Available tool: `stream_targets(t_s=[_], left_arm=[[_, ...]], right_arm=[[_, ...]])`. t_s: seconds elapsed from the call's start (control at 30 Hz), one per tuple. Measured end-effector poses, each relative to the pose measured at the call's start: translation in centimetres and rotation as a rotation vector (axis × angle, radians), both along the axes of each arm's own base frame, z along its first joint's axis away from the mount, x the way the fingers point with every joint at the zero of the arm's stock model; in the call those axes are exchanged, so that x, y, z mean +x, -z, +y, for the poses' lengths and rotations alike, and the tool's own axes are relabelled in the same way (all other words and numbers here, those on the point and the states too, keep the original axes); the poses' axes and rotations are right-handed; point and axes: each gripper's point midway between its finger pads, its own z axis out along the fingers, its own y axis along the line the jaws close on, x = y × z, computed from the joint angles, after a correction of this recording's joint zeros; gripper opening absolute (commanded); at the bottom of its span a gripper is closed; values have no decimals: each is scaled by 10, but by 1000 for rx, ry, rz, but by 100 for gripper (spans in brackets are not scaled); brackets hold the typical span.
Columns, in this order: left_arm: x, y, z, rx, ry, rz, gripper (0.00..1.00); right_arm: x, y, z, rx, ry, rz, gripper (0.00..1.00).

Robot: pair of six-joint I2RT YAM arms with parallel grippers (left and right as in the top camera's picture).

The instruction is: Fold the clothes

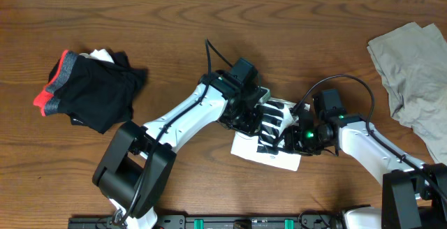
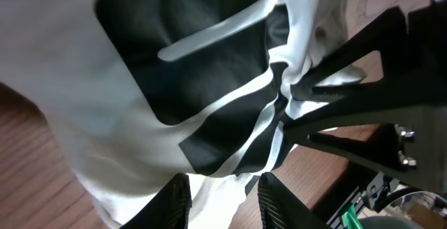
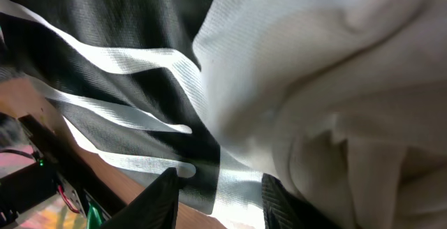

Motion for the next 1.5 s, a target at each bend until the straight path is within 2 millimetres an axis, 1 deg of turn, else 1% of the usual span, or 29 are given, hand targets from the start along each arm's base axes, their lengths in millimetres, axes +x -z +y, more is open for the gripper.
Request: stream_targets(t_s=[0.1,0.23,0.4,0.53,0.73,0.83,0.93,1.03,1.17,1.3,1.37,1.4,1.47,1.5], left_arm=[[0,3,1,3,0,-3,34],[1,14,8,39,-7,-23,35],[-1,37,15,53,-21,-51,36],[-13,55,25,81,-71,-5,35],[-17,55,37,122,-210,102,35],[-22,57,48,166,-270,160,36],[-24,57,52,184,-309,194,35],[-32,58,57,220,-345,244,35],[-36,60,64,257,-368,261,35],[-33,57,67,264,-369,229,35],[-27,49,69,259,-373,182,35],[-22,40,70,248,-378,139,36],[-9,22,71,221,-385,40,48],[2,8,72,198,-400,-40,52]], right_arm=[[0,0,0,-2,1,-2,39],[0,0,0,-3,1,-2,39],[0,0,-1,-4,1,1,38],[-2,1,-1,-7,2,7,38],[-3,1,-2,-11,2,14,39],[-3,1,-2,-15,3,13,39],[-2,2,-3,-21,5,10,39],[-1,2,-7,-32,14,7,39],[4,3,-11,-39,27,-11,39],[8,3,-15,-52,15,-38,40],[12,3,-18,-74,7,-57,40],[16,2,-21,-95,6,-73,40],[27,1,-29,-147,4,-114,41],[34,-1,-34,-174,2,-139,41]])
